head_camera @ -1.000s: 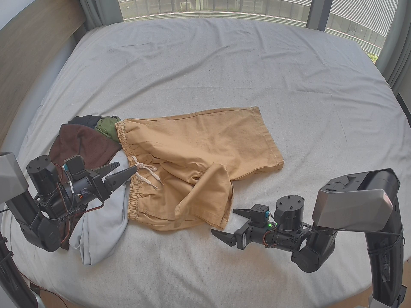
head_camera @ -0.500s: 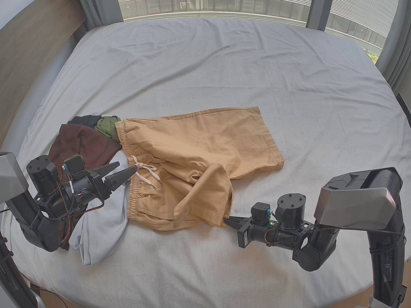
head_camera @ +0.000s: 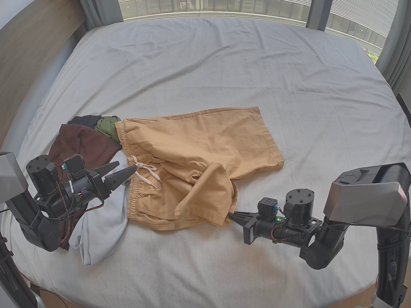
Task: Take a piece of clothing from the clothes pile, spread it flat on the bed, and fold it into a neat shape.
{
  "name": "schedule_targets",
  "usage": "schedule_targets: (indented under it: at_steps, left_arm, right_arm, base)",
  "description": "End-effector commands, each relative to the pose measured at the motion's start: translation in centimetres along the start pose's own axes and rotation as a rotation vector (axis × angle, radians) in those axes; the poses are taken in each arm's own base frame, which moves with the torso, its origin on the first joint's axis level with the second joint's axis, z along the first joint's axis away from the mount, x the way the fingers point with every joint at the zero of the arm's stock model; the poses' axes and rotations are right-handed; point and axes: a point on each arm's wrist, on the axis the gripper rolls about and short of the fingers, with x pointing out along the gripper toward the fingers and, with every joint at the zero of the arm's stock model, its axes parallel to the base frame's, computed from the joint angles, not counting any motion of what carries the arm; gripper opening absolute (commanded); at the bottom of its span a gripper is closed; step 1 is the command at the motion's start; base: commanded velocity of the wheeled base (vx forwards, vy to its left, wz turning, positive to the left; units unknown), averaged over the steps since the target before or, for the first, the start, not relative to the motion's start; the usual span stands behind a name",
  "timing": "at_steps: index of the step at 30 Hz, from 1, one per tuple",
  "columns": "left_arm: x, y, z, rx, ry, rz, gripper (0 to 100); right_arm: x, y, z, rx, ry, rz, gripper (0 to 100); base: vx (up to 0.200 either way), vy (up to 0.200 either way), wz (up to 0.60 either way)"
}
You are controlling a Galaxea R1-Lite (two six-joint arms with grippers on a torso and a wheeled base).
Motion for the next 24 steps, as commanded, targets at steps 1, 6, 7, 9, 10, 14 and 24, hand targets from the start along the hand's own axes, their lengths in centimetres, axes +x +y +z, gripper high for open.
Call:
schedule_targets:
  at_steps: [1, 6, 7, 9, 10, 14, 24]
  left_arm:
    - [0.0, 0.0, 0.0, 0.000, 0.000, -0.001, 100]
    - [0.1, 0.0, -0.1, -0.001, 0.002, -0.002, 100]
    - [0.1, 0.0, -0.1, -0.001, 0.002, -0.002, 100]
    - [0.0, -0.1, -0.1, -0.002, 0.003, -0.002, 100]
    - [0.1, -0.1, -0.1, -0.002, 0.003, -0.004, 100]
    - [0.1, 0.0, -0.2, -0.004, 0.006, -0.003, 100]
    - [0.2, -0.1, -0.5, -0.009, 0.015, -0.004, 100]
  right_arm:
    - [-2.0, -0.8, 1.2, 0.016, -0.012, -0.040, 0]
    - [-4.3, -3.1, 0.8, 0.056, 0.010, -0.125, 0]
    - [-4.3, -3.1, 0.8, 0.056, 0.010, -0.125, 0]
    - [-5.2, -4.2, 0.9, 0.066, 0.009, -0.165, 0]
    - [-5.6, -4.6, 1.0, 0.071, 0.007, -0.179, 0]
    - [-6.7, -5.6, 1.3, 0.080, -0.002, -0.219, 0]
    - [-8.1, -7.9, 1.5, 0.097, -0.022, -0.296, 0]
  base:
    - [0.000, 0.000, 0.00]
    - [0.000, 0.000, 0.00]
    - [0.000, 0.000, 0.00]
    - [0.000, 0.000, 0.00]
    - [0.000, 0.000, 0.00]
    - [0.000, 0.000, 0.00]
    - [0.000, 0.000, 0.00]
